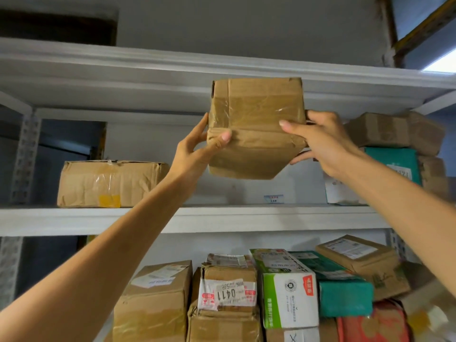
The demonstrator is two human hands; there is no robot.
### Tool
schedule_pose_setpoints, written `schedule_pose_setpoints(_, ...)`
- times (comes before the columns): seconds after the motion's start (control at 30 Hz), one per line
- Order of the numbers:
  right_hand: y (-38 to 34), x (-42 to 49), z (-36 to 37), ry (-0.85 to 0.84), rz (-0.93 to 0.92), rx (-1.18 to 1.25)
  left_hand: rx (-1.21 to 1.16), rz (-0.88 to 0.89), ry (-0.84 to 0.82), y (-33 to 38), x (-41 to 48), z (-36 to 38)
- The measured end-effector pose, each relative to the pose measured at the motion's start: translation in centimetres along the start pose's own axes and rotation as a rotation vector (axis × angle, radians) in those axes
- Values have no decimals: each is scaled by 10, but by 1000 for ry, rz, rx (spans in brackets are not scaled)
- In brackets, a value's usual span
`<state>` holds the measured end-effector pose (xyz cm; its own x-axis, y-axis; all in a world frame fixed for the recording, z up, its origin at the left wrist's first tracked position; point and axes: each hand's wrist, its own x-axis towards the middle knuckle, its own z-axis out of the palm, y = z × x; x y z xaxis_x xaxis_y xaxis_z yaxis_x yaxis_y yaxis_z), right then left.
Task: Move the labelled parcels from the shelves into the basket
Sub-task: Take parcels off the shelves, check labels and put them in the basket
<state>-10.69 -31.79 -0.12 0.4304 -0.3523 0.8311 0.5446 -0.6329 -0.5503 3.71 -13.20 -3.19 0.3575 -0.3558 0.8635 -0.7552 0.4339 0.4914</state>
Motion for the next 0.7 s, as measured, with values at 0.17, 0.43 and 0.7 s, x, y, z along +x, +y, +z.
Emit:
schedule_pose_setpoints(0.17,14,2,2,-25,63,-102,-11,-72,24,-14,-9,2)
schedule_pose_setpoints(0.43,70,1,25,-175,168,-49,204,-156,77,-45,-18,-13)
schedule_pose_setpoints(0.7,89,7,58,-227,168,-106,811,75,57,-46,-8,-27)
